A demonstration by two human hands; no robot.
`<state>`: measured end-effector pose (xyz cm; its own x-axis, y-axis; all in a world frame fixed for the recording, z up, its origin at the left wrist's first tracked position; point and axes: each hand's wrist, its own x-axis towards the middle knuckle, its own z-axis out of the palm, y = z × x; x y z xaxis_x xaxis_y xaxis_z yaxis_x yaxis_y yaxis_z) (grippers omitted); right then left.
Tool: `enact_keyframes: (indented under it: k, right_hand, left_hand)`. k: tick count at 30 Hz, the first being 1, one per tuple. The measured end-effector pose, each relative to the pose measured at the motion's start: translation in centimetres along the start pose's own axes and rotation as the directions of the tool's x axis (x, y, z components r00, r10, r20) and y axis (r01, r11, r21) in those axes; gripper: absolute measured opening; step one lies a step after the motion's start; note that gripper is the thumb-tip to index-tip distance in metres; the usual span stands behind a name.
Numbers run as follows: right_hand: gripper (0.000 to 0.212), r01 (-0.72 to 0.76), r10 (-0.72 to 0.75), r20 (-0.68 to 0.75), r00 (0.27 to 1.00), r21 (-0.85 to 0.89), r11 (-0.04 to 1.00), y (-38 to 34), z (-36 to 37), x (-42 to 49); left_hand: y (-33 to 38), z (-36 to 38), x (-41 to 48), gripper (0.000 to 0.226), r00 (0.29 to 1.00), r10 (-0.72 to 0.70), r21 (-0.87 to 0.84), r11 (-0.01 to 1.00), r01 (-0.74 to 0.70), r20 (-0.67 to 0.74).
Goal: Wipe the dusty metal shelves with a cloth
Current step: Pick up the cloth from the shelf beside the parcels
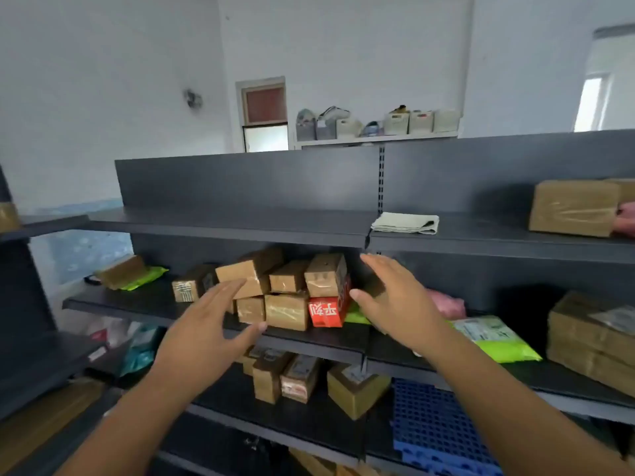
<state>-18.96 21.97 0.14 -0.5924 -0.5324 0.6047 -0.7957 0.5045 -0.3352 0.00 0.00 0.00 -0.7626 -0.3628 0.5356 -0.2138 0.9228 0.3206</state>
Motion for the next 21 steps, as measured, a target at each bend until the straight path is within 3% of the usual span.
enact_keyframes:
  k: [6, 10, 14, 18, 21]
  right_hand:
    - [0.059, -0.105, 0.098, -0.069, 0.993, -0.101, 0.989, 8.9, -0.9, 12.4]
    - [0.063, -0.159, 0.196, 0.162, 0.967, -0.215, 0.964, 12.9, -1.4, 19.6]
    - [0.072, -0.181, 0.355, 0.395, 0.847, -0.413, 0.892, 14.8, -0.8, 21.7]
    - [0.092, -0.143, 0.369, 0.489, 0.791, -0.438, 0.887, 13.5, -1.4, 21.3]
    - [0.088, -0.085, 0.320, 0.534, 0.783, -0.418, 0.905, 12.0, -1.1, 19.7]
  left_hand:
    - [-1.8, 4.2, 8.2, 0.084, 0.997, -0.016, -0.056, 0.998, 0.020, 0.081]
    - [-3.4, 6.7, 11.7, 0.077, 0.994, 0.019, -0.077, 0.997, -0.011, 0.106]
    - [-5.2, 8.6, 13.9, 0.075, 0.993, 0.078, -0.107, 0.992, -0.068, 0.093]
    - [-6.1, 9.2, 15.2, 0.075, 0.989, 0.130, -0.129, 0.984, -0.121, 0.070]
    - [-6.3, 9.3, 15.7, 0.074, 0.989, 0.133, -0.159, 0.980, -0.120, 0.069]
